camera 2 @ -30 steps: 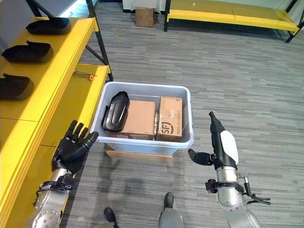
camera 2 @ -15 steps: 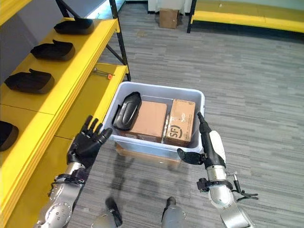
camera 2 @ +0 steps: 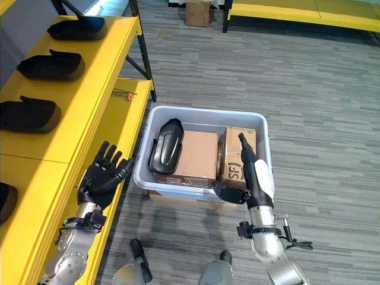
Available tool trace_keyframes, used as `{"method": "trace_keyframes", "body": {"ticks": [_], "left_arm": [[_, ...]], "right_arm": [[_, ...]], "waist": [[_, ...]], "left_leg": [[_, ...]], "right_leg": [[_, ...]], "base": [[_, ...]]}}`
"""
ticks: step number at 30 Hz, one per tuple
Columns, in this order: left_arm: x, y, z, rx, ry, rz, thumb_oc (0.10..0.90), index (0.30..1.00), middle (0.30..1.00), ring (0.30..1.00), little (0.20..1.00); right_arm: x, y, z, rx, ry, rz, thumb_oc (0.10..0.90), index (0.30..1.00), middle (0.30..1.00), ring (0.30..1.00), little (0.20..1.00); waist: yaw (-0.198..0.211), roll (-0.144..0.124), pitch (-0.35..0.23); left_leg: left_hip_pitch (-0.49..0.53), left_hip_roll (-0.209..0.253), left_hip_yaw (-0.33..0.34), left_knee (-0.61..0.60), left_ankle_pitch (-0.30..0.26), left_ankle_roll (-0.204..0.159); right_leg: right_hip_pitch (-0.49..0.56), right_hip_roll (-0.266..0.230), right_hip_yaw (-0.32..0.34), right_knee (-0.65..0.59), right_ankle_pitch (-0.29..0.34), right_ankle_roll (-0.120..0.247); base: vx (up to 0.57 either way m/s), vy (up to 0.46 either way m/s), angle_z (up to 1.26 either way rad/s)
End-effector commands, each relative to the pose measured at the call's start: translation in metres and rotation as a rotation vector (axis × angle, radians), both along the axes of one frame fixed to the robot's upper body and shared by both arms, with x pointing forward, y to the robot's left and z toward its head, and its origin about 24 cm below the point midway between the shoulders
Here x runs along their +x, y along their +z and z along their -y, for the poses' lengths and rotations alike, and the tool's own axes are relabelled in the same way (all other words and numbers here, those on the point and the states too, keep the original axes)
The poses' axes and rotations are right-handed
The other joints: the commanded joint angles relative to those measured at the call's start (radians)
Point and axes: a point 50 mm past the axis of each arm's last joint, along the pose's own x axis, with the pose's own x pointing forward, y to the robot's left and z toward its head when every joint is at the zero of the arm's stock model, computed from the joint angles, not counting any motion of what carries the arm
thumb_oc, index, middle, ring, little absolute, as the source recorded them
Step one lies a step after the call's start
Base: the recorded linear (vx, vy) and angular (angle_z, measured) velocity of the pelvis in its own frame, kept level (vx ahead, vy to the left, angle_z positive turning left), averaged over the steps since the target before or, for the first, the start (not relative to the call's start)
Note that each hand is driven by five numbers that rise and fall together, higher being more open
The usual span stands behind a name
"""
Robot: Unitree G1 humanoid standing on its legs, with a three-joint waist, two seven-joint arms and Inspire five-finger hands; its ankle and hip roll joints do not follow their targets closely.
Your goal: Move parts from the plastic box to the shelf.
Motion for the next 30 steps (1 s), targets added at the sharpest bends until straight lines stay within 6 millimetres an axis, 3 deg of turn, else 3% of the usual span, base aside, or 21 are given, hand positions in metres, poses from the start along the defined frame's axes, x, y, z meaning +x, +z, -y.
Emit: {"method": "trace_keyframes", "body": {"ticks": [1, 12, 17, 21, 23, 25, 26, 28, 30], "left_arm": [[0.001, 0.033, -0.006, 0.008, 0.026, 0.225, 0.900, 1.000, 1.000, 1.000, 1.000], [-0.002, 0.040, -0.015, 0.073, 0.022, 0.271, 0.900, 1.000, 1.000, 1.000, 1.000], [0.002, 0.034, -0.021, 0.043, -0.005, 0.212, 0.900, 1.000, 1.000, 1.000, 1.000], [0.002, 0.028, -0.022, 0.065, -0.036, 0.179, 0.900, 1.000, 1.000, 1.000, 1.000], [-0.002, 0.023, -0.020, 0.079, -0.063, 0.166, 0.900, 1.000, 1.000, 1.000, 1.000], [-0.006, 0.022, -0.020, 0.077, -0.063, 0.161, 0.900, 1.000, 1.000, 1.000, 1.000], [-0.005, 0.023, -0.019, 0.076, -0.063, 0.163, 0.900, 1.000, 1.000, 1.000, 1.000], [-0.002, 0.028, -0.018, 0.082, -0.068, 0.182, 0.900, 1.000, 1.000, 1.000, 1.000], [0.004, 0.035, -0.013, 0.085, -0.077, 0.212, 0.900, 1.000, 1.000, 1.000, 1.000]], "right_arm": [[0.001, 0.029, -0.005, 0.014, 0.045, 0.143, 0.900, 1.000, 1.000, 1.000, 1.000], [0.010, 0.030, -0.009, 0.011, 0.037, 0.153, 0.900, 1.000, 1.000, 1.000, 1.000], [0.017, 0.030, -0.005, 0.023, 0.017, 0.149, 0.900, 1.000, 1.000, 1.000, 1.000], [0.020, 0.026, 0.000, 0.044, -0.015, 0.125, 0.900, 1.000, 1.000, 1.000, 1.000], [0.016, 0.023, 0.000, 0.054, -0.013, 0.107, 0.900, 1.000, 1.000, 1.000, 1.000], [0.012, 0.022, -0.001, 0.058, 0.010, 0.095, 0.900, 1.000, 1.000, 1.000, 1.000], [0.011, 0.022, -0.001, 0.058, 0.021, 0.094, 0.900, 1.000, 1.000, 1.000, 1.000], [0.012, 0.024, -0.004, 0.060, 0.029, 0.102, 0.900, 1.000, 1.000, 1.000, 1.000], [0.018, 0.021, -0.010, 0.064, 0.031, 0.094, 0.900, 1.000, 1.000, 1.000, 1.000]], "waist": [[0.009, 0.014, -0.088], [0.039, 0.011, -0.062], [0.054, -0.020, -0.070], [0.066, -0.032, -0.087], [0.059, -0.035, -0.086], [0.048, -0.038, -0.083], [0.041, -0.042, -0.084], [0.038, -0.055, -0.083], [0.041, -0.065, -0.070]], "left_leg": [[-0.057, 0.033, -0.035, 0.049, -0.086, -0.020], [-0.101, 0.024, -0.045, 0.100, -0.109, -0.011], [-0.111, -0.018, -0.040, 0.173, -0.173, 0.028], [-0.070, -0.068, -0.024, 0.148, -0.196, 0.080], [-0.015, -0.101, -0.010, 0.106, -0.212, 0.106], [0.031, -0.113, 0.011, 0.081, -0.221, 0.103], [0.037, -0.111, 0.014, 0.077, -0.226, 0.097], [0.033, -0.108, 0.021, 0.079, -0.236, 0.084], [0.046, -0.097, 0.026, 0.075, -0.277, 0.063]], "right_leg": [[-0.102, 0.126, -0.046, 0.096, -0.103, -0.119], [-0.109, 0.112, -0.057, 0.078, -0.090, -0.113], [-0.068, 0.092, -0.044, 0.105, -0.107, -0.095], [-0.086, 0.074, -0.038, 0.263, -0.104, -0.071], [-0.148, 0.077, -0.024, 0.380, -0.052, -0.055], [-0.177, 0.071, -0.030, 0.293, -0.007, -0.057], [-0.177, 0.065, -0.030, 0.191, 0.013, -0.056], [-0.177, 0.031, -0.039, 0.012, 0.104, -0.035], [-0.224, -0.037, -0.018, -0.069, 0.246, 0.019]], "base": [[0.06, -0.006, -0.02], [0.04, 0.034, 0.00], [0.09, 0.205, -0.01], [0.13, 0.276, -0.15], [0.16, 0.194, -0.60], [0.12, -0.018, -0.58], [0.06, -0.200, -0.34], [0.05, -0.256, -0.10], [0.04, -0.266, 0.08]]}}
